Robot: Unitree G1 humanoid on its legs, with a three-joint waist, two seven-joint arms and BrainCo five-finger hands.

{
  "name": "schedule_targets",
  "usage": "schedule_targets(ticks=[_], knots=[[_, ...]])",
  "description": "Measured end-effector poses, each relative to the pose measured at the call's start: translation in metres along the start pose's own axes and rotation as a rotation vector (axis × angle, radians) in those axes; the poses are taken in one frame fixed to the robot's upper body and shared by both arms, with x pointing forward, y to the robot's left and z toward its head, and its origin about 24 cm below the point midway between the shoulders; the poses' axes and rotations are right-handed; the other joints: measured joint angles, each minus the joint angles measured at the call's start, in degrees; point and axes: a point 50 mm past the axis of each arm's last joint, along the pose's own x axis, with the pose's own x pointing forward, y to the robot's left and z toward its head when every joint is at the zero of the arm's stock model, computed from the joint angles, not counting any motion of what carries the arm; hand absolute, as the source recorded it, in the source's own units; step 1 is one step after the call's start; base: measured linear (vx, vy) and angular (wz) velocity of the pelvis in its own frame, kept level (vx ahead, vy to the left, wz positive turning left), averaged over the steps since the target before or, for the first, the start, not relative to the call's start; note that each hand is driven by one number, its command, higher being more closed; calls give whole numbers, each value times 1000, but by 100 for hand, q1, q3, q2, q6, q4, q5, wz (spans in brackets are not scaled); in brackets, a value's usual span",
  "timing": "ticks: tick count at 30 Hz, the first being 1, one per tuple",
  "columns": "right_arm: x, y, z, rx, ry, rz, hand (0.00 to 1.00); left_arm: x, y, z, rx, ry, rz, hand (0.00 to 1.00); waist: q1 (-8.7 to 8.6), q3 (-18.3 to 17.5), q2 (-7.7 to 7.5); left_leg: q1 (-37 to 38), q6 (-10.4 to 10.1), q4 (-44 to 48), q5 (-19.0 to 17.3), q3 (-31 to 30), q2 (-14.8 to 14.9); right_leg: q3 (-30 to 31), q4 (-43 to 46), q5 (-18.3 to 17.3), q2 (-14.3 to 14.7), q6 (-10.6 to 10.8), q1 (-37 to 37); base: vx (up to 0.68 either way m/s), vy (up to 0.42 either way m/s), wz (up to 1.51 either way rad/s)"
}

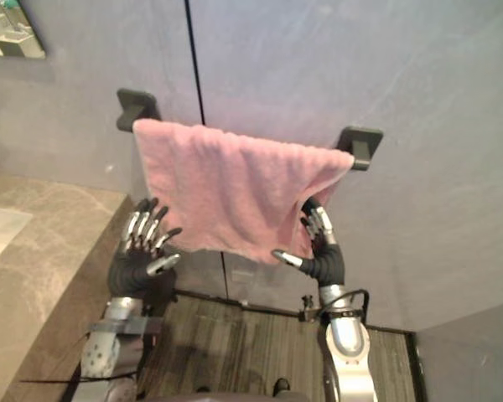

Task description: Organize washtable

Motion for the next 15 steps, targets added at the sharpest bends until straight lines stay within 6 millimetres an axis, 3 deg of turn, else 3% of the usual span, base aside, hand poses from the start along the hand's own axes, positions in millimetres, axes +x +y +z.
schedule_targets(ticks=[4, 10, 15], knots=[[5, 9, 12, 8, -61, 74, 0, 7, -8, 2, -21, -18, -60, 0, -13, 3, 1, 0, 0, 21, -5, 7, 1, 12, 1, 0, 1, 0, 2, -28, -13, -1], [9, 21, 13, 47, -77, 162, 0, 17, -23, 5, -77, -54, -143, 0, -19, 16, 11, -21, -4, 113, -53, 27, 3, 34, 5, 1, 2, -1, 8, -33, -13, -2], [22, 32, 13, 47, -101, 248, 0, 27, -29, 9, -101, -86, -181, 0, -141, 21, 7, -24, -4, 120, -52, 35, 2, 39, 6, 3, 3, -2, 4, -14, -8, 0]])
